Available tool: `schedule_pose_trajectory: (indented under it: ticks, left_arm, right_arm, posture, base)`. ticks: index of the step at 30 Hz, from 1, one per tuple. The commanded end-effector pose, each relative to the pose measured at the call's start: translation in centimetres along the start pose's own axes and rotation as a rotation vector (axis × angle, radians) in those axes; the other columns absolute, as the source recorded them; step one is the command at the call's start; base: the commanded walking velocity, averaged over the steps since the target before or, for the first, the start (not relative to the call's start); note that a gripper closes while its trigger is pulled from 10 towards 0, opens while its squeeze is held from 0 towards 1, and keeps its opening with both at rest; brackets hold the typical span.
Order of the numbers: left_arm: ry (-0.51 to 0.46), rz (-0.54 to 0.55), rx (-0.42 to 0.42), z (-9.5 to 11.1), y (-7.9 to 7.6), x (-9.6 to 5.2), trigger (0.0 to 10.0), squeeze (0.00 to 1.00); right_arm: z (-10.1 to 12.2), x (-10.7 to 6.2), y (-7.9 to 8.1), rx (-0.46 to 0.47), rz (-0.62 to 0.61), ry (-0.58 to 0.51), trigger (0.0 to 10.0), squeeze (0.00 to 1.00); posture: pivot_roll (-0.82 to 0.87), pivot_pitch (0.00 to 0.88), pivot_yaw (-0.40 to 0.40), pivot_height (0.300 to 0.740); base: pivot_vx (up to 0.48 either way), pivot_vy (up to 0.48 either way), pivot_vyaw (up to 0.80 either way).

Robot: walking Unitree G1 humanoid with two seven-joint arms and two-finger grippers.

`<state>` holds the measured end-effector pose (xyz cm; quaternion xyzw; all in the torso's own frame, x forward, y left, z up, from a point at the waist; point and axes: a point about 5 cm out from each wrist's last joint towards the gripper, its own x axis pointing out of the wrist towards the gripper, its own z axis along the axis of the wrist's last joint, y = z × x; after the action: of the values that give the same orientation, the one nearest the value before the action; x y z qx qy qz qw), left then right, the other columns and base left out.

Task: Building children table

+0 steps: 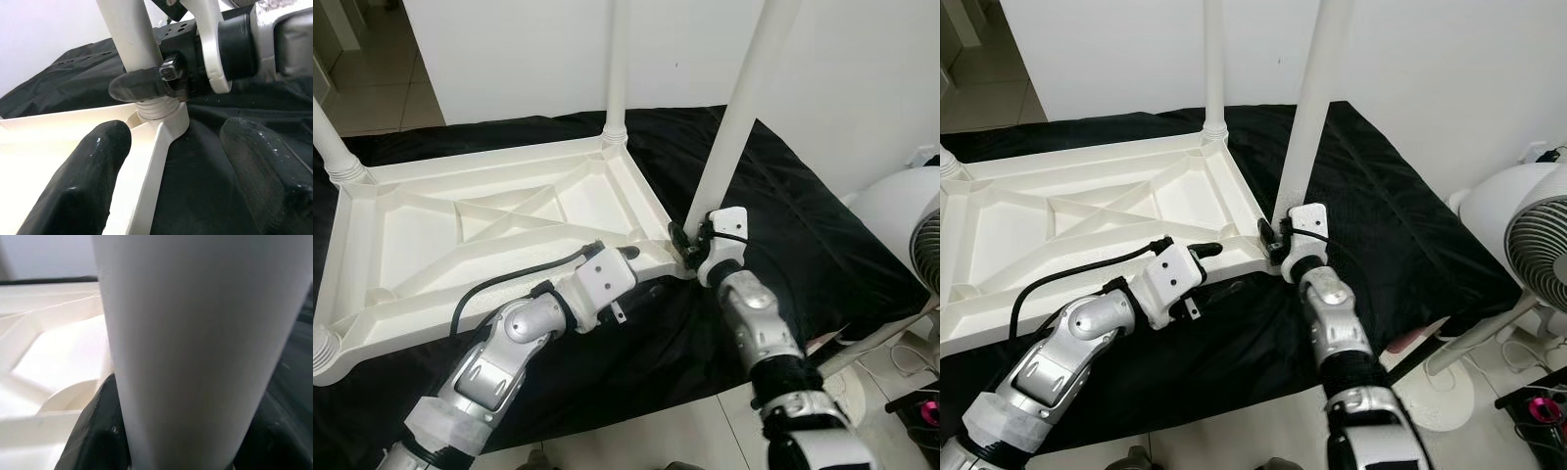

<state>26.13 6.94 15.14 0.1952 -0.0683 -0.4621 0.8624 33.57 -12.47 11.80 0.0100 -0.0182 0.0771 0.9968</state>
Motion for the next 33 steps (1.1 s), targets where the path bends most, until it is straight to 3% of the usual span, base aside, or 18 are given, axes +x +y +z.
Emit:
schedule_pose_trajectory:
  ticks: [1, 5, 13, 14, 15, 21, 27, 28, 30, 31, 33]
  left_arm:
    - [0.001, -0.043, 0.019, 0.2, -0.3, 0.0, 10.0, 0.0]
    - [0.0, -0.041, 0.021, 0.2, -0.2, 0.1, 10.0, 0.0]
    - [0.005, -0.043, 0.021, 0.2, -0.2, -0.1, 10.0, 0.0]
    - [0.005, -0.041, 0.022, 0.2, -0.1, -0.1, 10.0, 0.0]
    - [0.006, -0.04, 0.023, 0.2, -0.1, -0.1, 10.0, 0.0]
    - [0.006, -0.031, 0.02, 0.2, -0.1, -0.1, 10.0, 0.0]
    - [0.003, -0.024, 0.011, 0.2, 0.0, 0.1, 10.0, 0.0]
    - [0.002, -0.023, 0.01, 0.2, 0.0, 0.2, 10.0, 0.0]
    - [0.001, -0.023, 0.009, 0.2, 0.0, 0.2, 10.0, 0.0]
    - [0.003, -0.02, 0.001, 0.2, 0.1, 0.4, 10.0, 0.0]
    - [0.006, -0.017, -0.005, 0.2, 0.2, 0.5, 10.0, 0.0]
  right_arm:
    - [-1.6, -0.8, -0.2, 0.019, -0.135, 0.071, 10.0, 0.0]
    - [-1.3, -1.1, 1.3, 0.051, -0.247, 0.064, 10.0, 0.0]
    - [-0.9, -1.0, 2.3, 0.057, -0.187, 0.068, 10.0, 0.0]
    - [-0.8, -1.0, 2.4, 0.061, -0.171, 0.058, 10.0, 0.87]
    - [-0.7, -1.0, 2.5, 0.067, -0.159, 0.05, 10.0, 1.0]
    - [-0.1, -1.2, 2.7, 0.085, -0.113, 0.003, 10.0, 1.0]
    - [0.3, -1.5, 1.9, 0.075, -0.032, -0.039, 10.0, 1.0]
    - [0.4, -1.7, 1.7, 0.082, -0.001, -0.047, 10.0, 0.95]
    - [0.4, -1.7, 1.5, 0.086, 0.018, -0.051, 10.0, 0.95]
    - [0.6, -1.8, 1.0, 0.092, 0.059, -0.062, 10.0, 0.0]
    - [0.7, -2.0, 0.3, 0.069, 0.103, -0.072, 10.0, 0.0]
  posture:
    - [0.03, 0.0, -0.028, 0.74]
    - [0.04, 0.0, -0.024, 0.74]
    - [0.04, 0.0, -0.017, 0.74]
    - [0.04, 0.0, -0.016, 0.74]
    - [0.04, 0.0, -0.016, 0.74]
    - [0.04, 0.0, -0.02, 0.74]
    - [0.02, 0.0, -0.01, 0.74]
    - [0.01, 0.0, -0.01, 0.74]
    - [0.01, 0.0, -0.01, 0.74]
    - [0.0, 0.0, -0.002, 0.74]
    - [-0.01, 0.0, 0.0, 0.74]
  base:
    - [0.0, 0.0, 0.0]
    - [0.0, 0.0, 0.0]
    - [0.0, 0.0, 0.0]
    - [0.0, 0.0, 0.0]
    - [0.0, 0.0, 0.0]
    - [0.0, 0.0, 0.0]
    - [0.0, 0.0, 0.0]
    - [0.0, 0.0, 0.0]
    - [0.0, 0.0, 0.0]
    - [0.0, 0.0, 0.0]
    - [0.0, 0.0, 0.0]
